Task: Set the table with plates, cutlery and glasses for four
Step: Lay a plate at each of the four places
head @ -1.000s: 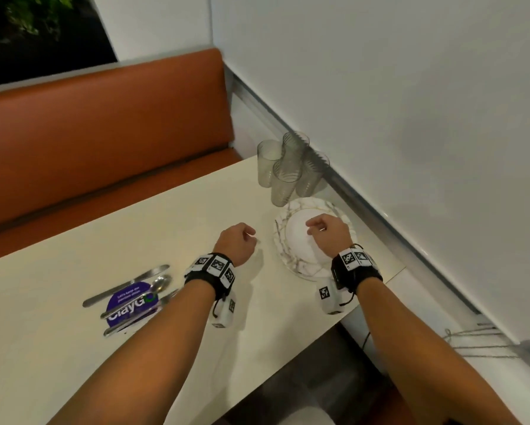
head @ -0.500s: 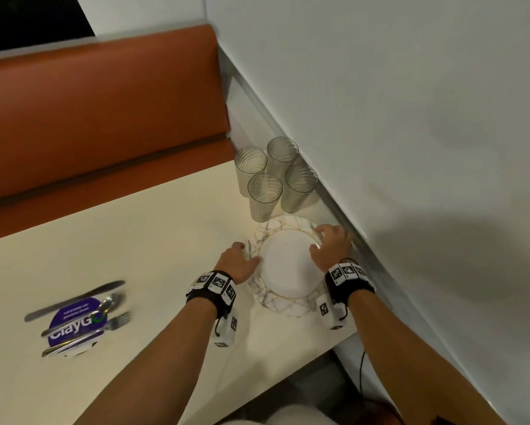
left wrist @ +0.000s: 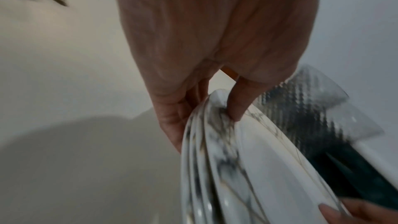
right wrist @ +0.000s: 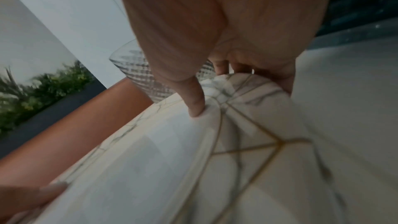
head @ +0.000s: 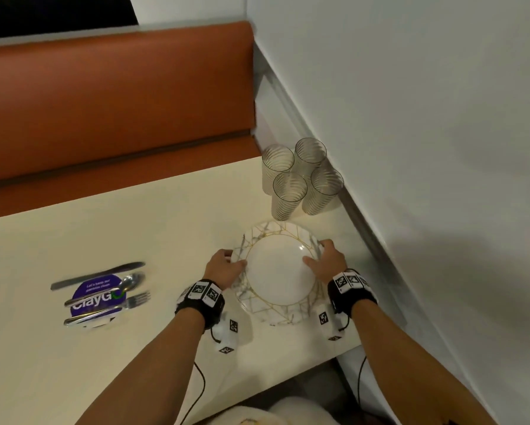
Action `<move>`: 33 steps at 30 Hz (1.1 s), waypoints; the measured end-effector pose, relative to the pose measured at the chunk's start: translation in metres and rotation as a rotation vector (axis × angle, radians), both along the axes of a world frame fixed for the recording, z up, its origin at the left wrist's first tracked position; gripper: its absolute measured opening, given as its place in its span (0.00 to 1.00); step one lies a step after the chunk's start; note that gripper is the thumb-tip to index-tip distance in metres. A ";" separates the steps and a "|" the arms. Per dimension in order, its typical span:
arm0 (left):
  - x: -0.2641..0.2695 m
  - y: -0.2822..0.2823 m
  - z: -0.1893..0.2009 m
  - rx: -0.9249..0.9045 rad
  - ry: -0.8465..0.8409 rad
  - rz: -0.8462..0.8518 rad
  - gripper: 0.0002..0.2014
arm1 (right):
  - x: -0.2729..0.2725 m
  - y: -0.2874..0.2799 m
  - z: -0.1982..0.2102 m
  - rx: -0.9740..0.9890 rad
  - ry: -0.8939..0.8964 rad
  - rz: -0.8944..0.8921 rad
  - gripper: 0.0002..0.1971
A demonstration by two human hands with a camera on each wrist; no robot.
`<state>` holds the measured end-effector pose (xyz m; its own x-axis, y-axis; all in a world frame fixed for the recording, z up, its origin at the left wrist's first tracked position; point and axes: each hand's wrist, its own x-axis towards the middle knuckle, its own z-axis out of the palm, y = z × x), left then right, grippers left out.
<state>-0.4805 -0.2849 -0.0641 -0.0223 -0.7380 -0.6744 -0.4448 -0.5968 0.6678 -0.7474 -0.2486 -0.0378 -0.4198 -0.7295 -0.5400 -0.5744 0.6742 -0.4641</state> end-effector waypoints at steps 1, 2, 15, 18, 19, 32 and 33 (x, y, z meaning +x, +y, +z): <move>0.017 0.000 0.001 0.013 0.045 0.090 0.25 | 0.014 0.001 0.002 -0.005 -0.025 -0.001 0.34; 0.033 0.001 0.002 0.014 0.098 0.179 0.28 | 0.028 0.001 0.004 -0.017 -0.050 -0.001 0.35; 0.258 0.052 0.032 -0.010 0.420 0.730 0.25 | 0.235 0.000 0.051 -0.249 -0.281 0.066 0.27; 0.289 0.065 0.042 0.015 0.530 0.729 0.34 | 0.270 0.004 0.053 -0.290 -0.333 0.059 0.25; 0.293 0.069 0.047 0.008 0.590 0.725 0.30 | 0.277 0.005 0.054 -0.300 -0.346 0.057 0.24; 0.338 0.087 0.041 -0.283 0.347 0.971 0.44 | 0.293 -0.029 0.062 -0.468 -0.389 -0.016 0.07; 0.341 0.086 0.040 -0.308 0.322 0.995 0.45 | 0.284 -0.037 0.061 -0.486 -0.386 -0.044 0.07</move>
